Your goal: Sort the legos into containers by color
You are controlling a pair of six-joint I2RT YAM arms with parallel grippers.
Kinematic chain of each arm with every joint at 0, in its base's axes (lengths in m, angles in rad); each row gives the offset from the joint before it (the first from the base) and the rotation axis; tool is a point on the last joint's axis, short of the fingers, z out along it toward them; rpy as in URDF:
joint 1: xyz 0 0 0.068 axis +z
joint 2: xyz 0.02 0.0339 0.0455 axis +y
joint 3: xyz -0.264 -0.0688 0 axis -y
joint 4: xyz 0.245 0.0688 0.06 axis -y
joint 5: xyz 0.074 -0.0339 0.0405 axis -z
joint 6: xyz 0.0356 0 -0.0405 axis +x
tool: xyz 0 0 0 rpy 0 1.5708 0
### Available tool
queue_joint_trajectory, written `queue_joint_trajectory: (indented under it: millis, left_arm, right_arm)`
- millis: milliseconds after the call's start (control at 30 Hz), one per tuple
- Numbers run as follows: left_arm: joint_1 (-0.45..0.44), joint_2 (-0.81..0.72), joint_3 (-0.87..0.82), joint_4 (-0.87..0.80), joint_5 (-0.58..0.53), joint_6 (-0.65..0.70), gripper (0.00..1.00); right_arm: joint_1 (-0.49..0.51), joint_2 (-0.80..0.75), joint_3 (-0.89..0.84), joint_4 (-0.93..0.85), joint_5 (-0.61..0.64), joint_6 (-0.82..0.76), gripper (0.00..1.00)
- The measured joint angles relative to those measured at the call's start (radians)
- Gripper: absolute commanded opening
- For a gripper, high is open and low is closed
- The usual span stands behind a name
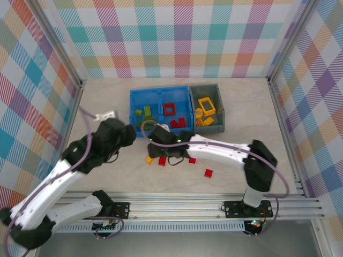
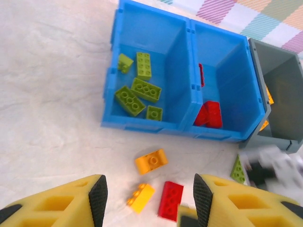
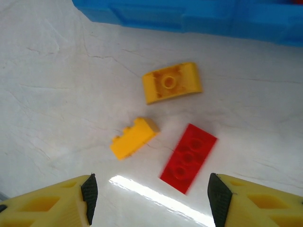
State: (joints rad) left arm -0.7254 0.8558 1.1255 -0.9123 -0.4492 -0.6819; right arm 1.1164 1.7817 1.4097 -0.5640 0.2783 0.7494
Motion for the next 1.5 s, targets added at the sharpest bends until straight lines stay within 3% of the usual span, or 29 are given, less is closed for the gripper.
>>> queue_joint_trajectory:
  millis: [167,333,800,1000,1100,1300,1500]
  left_arm:
    - [0.000,-0.335,-0.135,-0.044,0.008,0.005,0.57]
    - [0.000,-0.497,-0.177,-0.114,0.021,0.013,0.57]
    - [0.000,-0.474,-0.174,-0.178,0.053,0.020,0.56]
    - [0.000,-0.461,-0.174,-0.155,0.074,0.021,0.56]
    - [0.000,-0.454,-0.174,-0.153,0.082,0.021,0.55]
    - [0.000,-0.412,-0.175,-0.105,0.138,0.025,0.56]
    - [0.000,-0.224,-0.163,0.036,0.288,0.027,0.56]
  right_arm:
    - [0.020,0.214,0.223,-0.130,-0.044,0.184,0.64]
    - [0.036,0.321,0.357,-0.238,-0.082,0.359,0.62]
    - [0.008,0.485,0.459,-0.323,-0.137,0.534,0.48]
    - [-0.011,0.533,0.497,-0.323,-0.147,0.540,0.22]
    - [-0.010,0.533,0.500,-0.323,-0.146,0.534,0.16]
    - [0.021,0.444,0.456,-0.330,-0.058,0.486,0.14]
    - [-0.013,-0.008,0.191,-0.320,0.074,0.397,0.15]
